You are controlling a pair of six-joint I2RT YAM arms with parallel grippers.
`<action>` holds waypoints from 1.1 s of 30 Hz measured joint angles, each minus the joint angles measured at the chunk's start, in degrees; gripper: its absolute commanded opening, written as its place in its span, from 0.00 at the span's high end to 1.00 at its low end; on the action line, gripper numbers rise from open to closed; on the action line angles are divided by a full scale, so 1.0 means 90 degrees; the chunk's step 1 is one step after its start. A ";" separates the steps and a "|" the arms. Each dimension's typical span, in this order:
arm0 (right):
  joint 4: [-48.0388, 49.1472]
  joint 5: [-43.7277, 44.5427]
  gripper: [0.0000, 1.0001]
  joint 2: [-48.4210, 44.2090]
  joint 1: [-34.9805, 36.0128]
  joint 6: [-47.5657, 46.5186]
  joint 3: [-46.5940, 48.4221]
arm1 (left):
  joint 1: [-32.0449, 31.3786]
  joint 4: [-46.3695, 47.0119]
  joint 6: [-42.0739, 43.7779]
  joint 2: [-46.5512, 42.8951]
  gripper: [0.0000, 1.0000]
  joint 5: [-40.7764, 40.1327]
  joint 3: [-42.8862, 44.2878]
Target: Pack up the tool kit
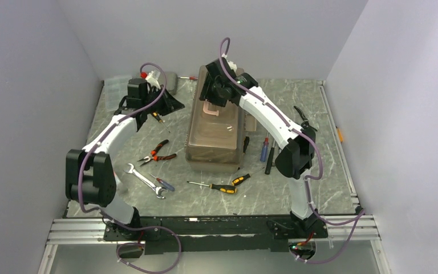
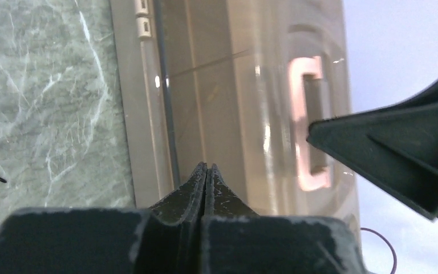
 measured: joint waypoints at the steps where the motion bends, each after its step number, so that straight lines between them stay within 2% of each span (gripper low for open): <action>1: 0.0024 0.0012 0.48 -0.0015 0.0017 0.0049 -0.0114 | 0.0000 0.0061 -0.0049 0.0124 1.00 0.0041 -0.0024; 7: 0.0483 -0.0160 0.48 -0.0124 -0.0007 0.0236 -0.0488 | -0.0002 0.0505 -0.0401 0.0707 1.00 0.0291 -0.0141; 11: 0.0964 -0.0716 0.46 -0.0321 -0.0141 0.0296 -0.0925 | -0.0051 0.0775 -0.0542 0.0736 1.00 0.0427 -0.0260; 15: 0.1855 -0.1367 0.48 -0.0777 -0.0338 0.0364 -0.1875 | -0.0163 0.0979 -0.0646 0.0738 1.00 0.0556 -0.0296; 19: 0.3072 -0.2458 0.49 -0.1299 -0.0675 0.0784 -0.3099 | -0.0192 0.1061 -0.0668 0.0750 1.00 0.0644 -0.0299; 33: 0.4124 -0.3917 0.52 -0.1336 -0.0918 0.1401 -0.3684 | -0.0185 0.0945 -0.0624 0.0789 1.00 0.0658 -0.0209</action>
